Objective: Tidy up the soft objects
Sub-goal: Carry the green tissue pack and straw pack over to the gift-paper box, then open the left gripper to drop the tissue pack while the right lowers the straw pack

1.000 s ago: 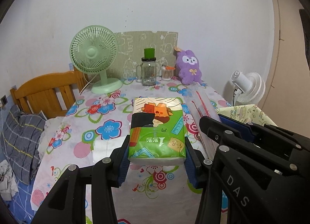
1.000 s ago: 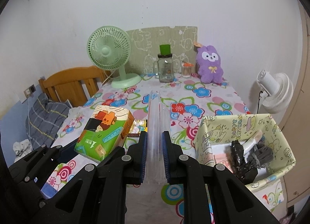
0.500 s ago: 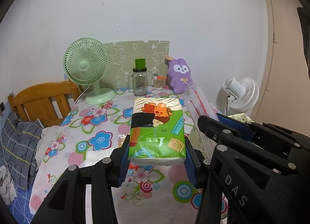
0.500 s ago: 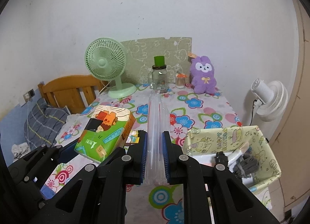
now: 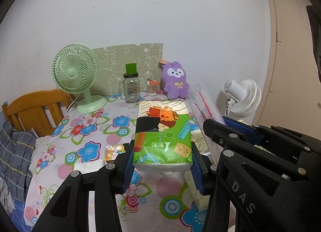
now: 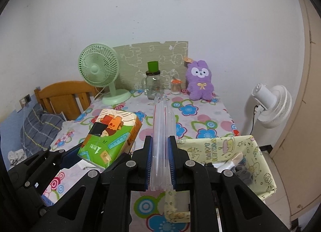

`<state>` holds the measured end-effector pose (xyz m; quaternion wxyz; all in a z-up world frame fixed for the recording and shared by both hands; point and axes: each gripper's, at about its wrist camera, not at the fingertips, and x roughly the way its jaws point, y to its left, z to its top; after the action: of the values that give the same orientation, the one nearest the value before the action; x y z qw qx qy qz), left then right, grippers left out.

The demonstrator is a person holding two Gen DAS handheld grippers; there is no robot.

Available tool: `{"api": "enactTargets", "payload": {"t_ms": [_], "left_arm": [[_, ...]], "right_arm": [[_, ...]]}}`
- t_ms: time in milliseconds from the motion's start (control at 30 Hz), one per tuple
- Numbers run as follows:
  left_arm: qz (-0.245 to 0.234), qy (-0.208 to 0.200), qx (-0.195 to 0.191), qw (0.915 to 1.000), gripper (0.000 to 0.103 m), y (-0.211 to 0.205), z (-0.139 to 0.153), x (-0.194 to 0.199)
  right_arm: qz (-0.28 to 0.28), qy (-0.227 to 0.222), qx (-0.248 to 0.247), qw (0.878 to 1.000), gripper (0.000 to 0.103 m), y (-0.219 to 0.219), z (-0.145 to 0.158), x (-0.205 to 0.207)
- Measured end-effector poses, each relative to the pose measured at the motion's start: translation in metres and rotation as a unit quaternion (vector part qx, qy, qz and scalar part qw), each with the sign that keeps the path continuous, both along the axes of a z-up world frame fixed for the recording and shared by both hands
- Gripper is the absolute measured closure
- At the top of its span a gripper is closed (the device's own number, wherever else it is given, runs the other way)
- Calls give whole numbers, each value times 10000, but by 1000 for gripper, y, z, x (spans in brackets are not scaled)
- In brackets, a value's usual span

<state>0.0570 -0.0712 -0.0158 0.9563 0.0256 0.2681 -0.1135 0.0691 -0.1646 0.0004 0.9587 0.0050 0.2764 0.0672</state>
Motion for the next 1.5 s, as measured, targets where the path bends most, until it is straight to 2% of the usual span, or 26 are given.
{"api": "enactTargets", "payload": {"t_ms": [1067,1500], "left_arm": [[-853,294,17,9959,52,-87,-28,22],[-1090,543,179,9924,49,-112,-46,32]], "right_arm": [[-651,271,138,9974,85,-86,-30,13],[-855,532,173,9948,85,-110,-50,20]]}}
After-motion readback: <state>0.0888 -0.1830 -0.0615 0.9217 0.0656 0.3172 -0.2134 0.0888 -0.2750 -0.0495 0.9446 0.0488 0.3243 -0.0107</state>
